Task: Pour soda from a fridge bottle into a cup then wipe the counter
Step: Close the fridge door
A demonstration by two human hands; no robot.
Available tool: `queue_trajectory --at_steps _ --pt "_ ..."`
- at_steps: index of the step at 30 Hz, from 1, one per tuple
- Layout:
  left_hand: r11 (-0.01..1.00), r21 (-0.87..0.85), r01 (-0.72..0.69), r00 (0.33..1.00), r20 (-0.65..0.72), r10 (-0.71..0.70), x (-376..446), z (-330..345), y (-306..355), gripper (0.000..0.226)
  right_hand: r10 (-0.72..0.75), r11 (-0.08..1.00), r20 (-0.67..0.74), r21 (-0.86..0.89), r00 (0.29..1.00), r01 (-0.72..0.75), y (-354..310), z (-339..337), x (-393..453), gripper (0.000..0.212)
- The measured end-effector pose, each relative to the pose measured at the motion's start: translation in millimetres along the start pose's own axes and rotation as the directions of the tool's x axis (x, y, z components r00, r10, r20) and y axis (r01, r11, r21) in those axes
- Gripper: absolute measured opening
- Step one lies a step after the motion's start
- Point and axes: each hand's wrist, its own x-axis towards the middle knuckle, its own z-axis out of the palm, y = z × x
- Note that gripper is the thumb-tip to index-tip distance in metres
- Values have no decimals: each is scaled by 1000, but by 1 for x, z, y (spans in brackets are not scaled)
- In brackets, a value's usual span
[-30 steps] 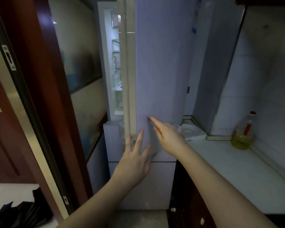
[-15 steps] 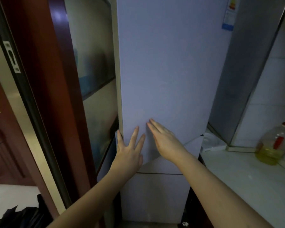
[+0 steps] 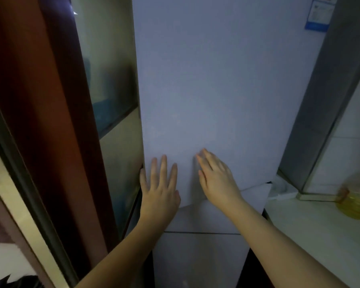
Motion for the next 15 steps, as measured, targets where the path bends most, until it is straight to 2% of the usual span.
queue_trajectory --at_steps 3,7,11,15 --pt "995 1 -95 992 -79 95 22 8 -1 87 -14 1000 -50 -11 999 13 9 13 13 52" --pt "998 -4 -65 998 -11 65 53 23 -5 85 23 996 -21 -83 1000 -25 23 28 29 57" --pt "997 75 -31 998 59 26 80 39 -9 84 17 993 2 -116 1000 -17 35 41 46 59" --pt "998 64 -8 999 49 4 92 53 -12 86 -9 992 -9 -128 1000 8 39 56 58 61"
